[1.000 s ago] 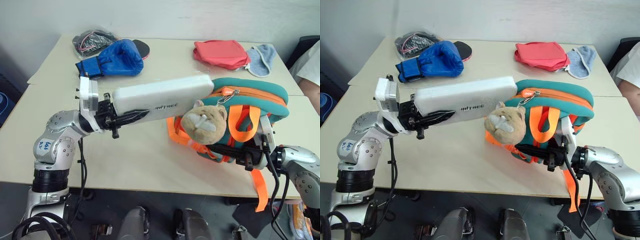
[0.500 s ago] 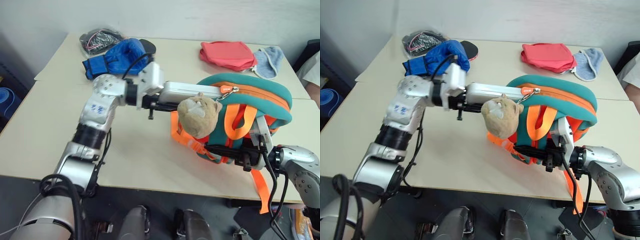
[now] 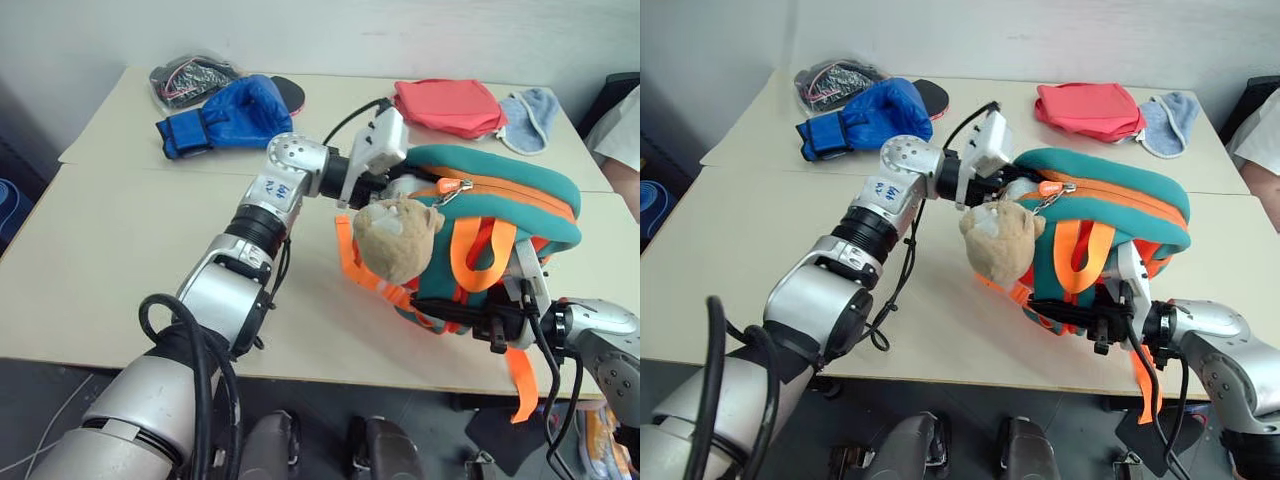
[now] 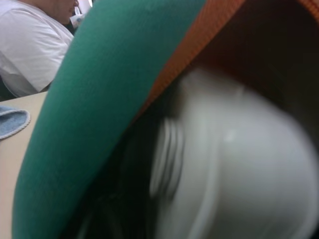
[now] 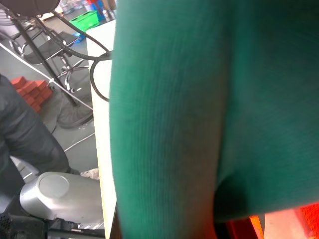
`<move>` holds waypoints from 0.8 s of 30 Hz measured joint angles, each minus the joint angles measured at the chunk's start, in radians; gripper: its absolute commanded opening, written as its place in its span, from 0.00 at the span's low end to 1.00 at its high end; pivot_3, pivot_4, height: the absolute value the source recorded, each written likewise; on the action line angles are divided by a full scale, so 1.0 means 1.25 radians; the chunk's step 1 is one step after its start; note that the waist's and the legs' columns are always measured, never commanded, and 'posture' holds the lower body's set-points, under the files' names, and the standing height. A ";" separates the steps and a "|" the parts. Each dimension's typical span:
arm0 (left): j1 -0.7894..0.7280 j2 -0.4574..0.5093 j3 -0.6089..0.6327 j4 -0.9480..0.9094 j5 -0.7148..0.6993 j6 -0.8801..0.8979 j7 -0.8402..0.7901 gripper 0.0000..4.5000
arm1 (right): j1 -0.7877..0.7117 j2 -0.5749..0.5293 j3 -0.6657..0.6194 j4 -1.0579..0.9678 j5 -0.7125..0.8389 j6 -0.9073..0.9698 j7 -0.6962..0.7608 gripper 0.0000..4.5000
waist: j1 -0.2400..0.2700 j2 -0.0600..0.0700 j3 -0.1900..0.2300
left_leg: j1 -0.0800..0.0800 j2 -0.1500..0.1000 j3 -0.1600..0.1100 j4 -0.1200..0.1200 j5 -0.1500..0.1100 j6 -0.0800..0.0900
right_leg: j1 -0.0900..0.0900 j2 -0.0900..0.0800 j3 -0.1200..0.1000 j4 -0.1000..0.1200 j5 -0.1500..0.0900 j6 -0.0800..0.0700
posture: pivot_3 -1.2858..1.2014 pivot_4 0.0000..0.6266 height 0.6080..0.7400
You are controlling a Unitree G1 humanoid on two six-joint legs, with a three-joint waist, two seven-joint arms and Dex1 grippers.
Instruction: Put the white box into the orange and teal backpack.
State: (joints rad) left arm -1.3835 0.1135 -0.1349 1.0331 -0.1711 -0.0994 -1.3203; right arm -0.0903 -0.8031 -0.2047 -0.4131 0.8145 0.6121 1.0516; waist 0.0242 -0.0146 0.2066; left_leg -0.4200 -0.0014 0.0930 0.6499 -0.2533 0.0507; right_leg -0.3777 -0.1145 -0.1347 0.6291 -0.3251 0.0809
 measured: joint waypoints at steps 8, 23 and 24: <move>0.027 0.161 0.084 -0.004 -0.037 -0.048 -0.144 1.00 | 0.016 0.023 -0.001 -0.009 -0.002 -0.016 -0.035 0.00 | -0.002 0.000 0.000 | 0.000 0.000 0.000 0.000 0.000 0.000 | 0.000 0.000 0.000 0.001 0.000 0.000 | 0.52 0.24 1.00; 0.390 0.213 0.036 -0.677 -0.224 0.138 -0.087 1.00 | -0.042 0.033 0.021 0.022 -0.030 -0.019 -0.047 0.00 | 0.000 0.000 0.000 | 0.000 -0.001 -0.002 0.005 -0.001 0.003 | 0.003 -0.001 0.001 0.002 0.001 0.001 | 0.52 0.24 1.00; 0.396 0.201 0.036 -0.693 -0.224 0.142 -0.069 1.00 | -0.042 0.033 0.023 0.022 -0.031 -0.019 -0.046 0.00 | 0.000 0.001 0.000 | 0.000 -0.001 -0.002 0.005 -0.001 0.003 | 0.003 -0.001 0.001 0.003 0.001 0.001 | 0.52 0.24 1.00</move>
State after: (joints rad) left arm -0.8885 0.3652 -0.0898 0.1665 -0.4514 0.0783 -1.4065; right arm -0.1426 -0.7616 -0.1764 -0.3854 0.7759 0.5885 0.9936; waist 0.0240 -0.0139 0.2063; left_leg -0.4198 -0.0030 0.0908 0.6565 -0.2550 0.0540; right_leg -0.3745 -0.1162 -0.1329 0.6326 -0.3240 0.0826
